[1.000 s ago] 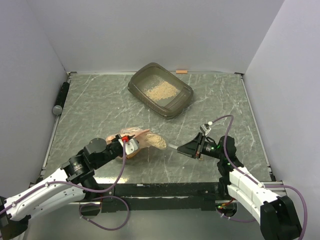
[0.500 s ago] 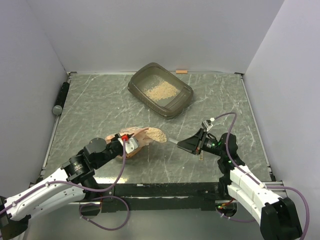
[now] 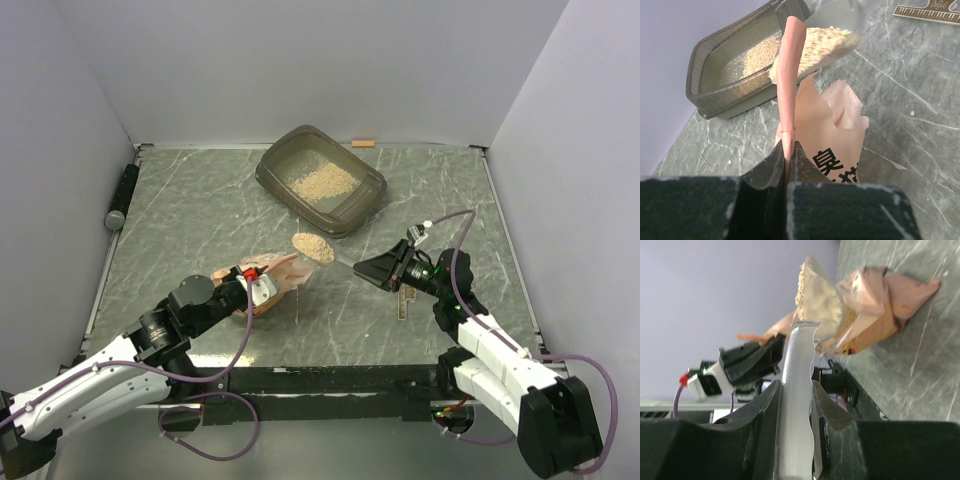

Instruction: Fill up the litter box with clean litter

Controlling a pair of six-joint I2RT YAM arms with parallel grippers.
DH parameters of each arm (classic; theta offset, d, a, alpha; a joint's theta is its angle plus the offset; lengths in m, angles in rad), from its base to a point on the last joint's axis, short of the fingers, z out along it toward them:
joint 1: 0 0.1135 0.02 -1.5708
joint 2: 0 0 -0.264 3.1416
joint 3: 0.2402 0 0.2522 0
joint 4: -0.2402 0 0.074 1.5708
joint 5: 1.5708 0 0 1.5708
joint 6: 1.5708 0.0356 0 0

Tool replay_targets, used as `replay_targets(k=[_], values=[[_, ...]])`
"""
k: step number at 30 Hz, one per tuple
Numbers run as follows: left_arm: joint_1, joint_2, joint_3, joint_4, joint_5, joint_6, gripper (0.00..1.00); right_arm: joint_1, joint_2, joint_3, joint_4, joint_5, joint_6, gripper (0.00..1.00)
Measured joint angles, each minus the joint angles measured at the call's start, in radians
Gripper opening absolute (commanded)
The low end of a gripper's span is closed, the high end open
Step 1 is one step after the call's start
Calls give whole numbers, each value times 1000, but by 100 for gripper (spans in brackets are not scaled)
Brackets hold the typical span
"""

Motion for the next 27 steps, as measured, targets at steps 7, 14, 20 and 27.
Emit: replay_targets(k=[7,14,20,27], values=[[0,0,0,1,1,0,1,-17,130,68,41,45,-2,0],[0,-14,-22,24,3,0,1,-51,310,126,166,78,9,0],[2,-32,-39,42,4,1,1,-97,588,233,340,92,53,0],[4,-32,-44,50,8,1,1,-133,838,449,381,92,42,0]])
